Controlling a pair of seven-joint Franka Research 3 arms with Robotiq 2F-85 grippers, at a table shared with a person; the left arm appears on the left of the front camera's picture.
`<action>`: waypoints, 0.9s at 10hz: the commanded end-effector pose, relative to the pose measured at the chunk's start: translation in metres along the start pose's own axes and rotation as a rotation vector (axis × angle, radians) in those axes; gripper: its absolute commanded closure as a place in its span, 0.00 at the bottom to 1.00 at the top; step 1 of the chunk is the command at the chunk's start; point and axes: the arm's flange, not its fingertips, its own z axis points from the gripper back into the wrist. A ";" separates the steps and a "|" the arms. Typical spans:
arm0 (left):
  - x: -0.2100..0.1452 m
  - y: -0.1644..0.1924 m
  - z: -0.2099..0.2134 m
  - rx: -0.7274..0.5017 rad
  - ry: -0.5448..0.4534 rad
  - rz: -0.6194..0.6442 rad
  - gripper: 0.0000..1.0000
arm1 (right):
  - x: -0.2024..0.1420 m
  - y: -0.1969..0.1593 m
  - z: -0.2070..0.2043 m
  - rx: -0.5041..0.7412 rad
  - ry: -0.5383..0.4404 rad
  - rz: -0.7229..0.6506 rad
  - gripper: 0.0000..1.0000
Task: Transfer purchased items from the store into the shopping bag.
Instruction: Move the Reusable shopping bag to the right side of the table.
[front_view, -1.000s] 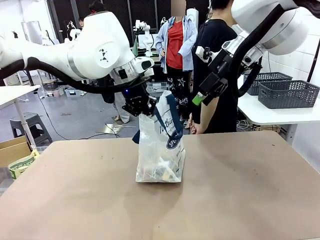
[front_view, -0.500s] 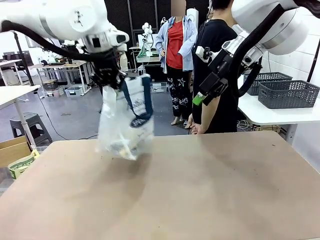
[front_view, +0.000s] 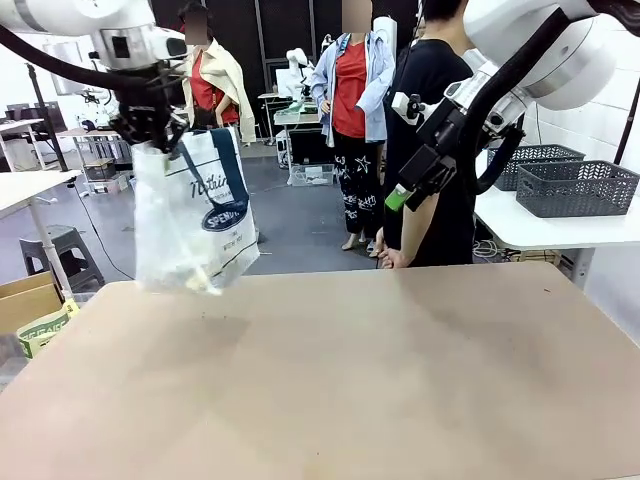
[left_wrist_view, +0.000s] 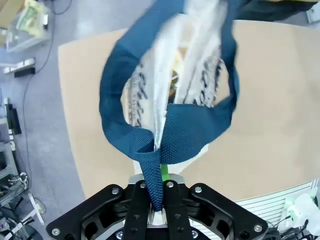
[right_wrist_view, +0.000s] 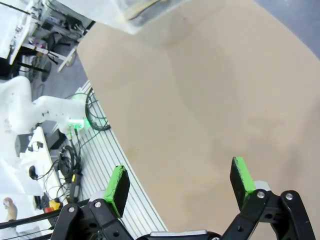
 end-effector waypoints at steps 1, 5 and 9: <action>-0.027 0.027 0.011 0.033 -0.037 0.027 1.00 | -0.001 0.001 0.001 0.020 -0.008 -0.009 0.00; -0.078 0.082 0.008 0.019 -0.036 0.090 1.00 | -0.001 0.001 0.001 0.020 -0.008 -0.009 0.00; -0.073 0.085 0.006 0.043 0.011 0.112 1.00 | -0.001 0.001 0.001 0.020 -0.008 -0.009 0.00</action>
